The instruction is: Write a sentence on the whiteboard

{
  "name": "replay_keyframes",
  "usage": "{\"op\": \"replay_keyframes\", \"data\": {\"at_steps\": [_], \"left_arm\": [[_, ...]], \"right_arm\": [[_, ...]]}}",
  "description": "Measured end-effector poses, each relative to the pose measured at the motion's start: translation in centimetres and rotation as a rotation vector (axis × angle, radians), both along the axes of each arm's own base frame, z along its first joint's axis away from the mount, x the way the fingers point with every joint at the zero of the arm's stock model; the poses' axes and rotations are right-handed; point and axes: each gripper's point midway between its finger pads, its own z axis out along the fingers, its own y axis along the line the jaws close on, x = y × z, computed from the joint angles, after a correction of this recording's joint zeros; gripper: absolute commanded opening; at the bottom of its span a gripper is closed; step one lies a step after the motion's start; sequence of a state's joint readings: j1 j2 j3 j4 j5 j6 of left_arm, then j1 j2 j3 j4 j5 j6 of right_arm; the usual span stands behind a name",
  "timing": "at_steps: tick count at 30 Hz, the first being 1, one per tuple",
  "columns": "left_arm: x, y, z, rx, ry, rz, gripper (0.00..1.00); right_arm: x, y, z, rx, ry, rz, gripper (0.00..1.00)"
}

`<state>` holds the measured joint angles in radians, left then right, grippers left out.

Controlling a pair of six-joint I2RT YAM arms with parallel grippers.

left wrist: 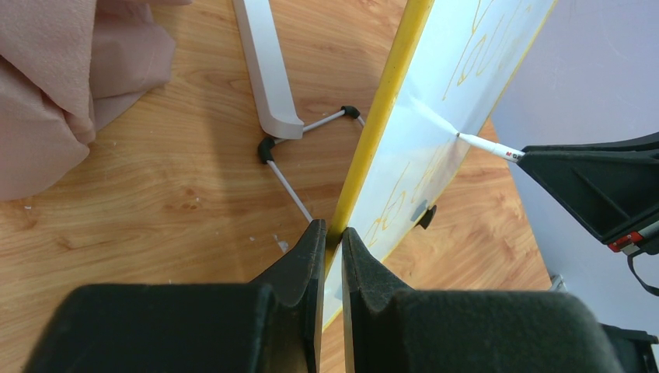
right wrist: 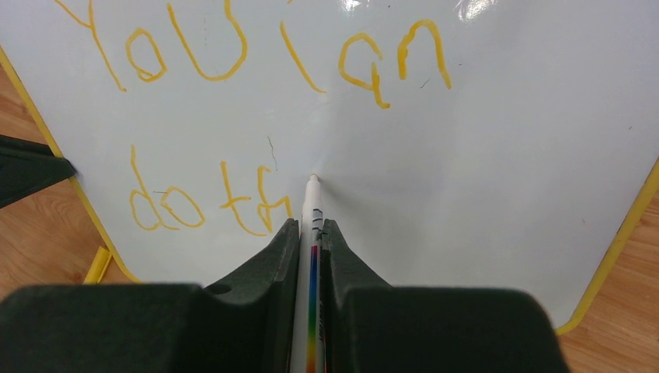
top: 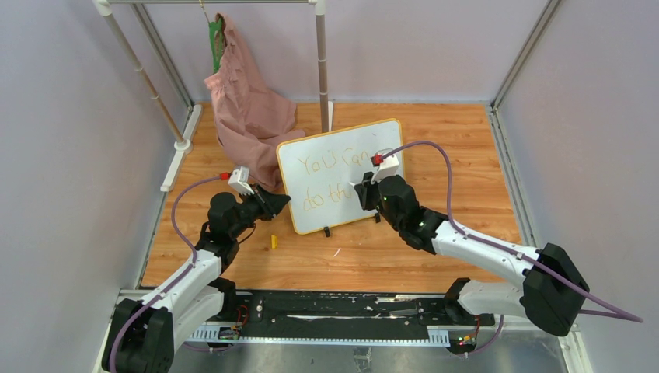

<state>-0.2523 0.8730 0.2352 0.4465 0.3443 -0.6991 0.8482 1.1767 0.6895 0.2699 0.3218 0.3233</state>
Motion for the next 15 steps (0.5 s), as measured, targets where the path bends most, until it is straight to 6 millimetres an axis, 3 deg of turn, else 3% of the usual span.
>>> {"op": "replay_keyframes", "data": {"at_steps": [15], "left_arm": [[0.00,0.00,0.00,0.000,0.000,0.000,0.00]], "right_arm": [[-0.17,-0.20,-0.19,-0.005,0.006,0.000,0.00]]}}
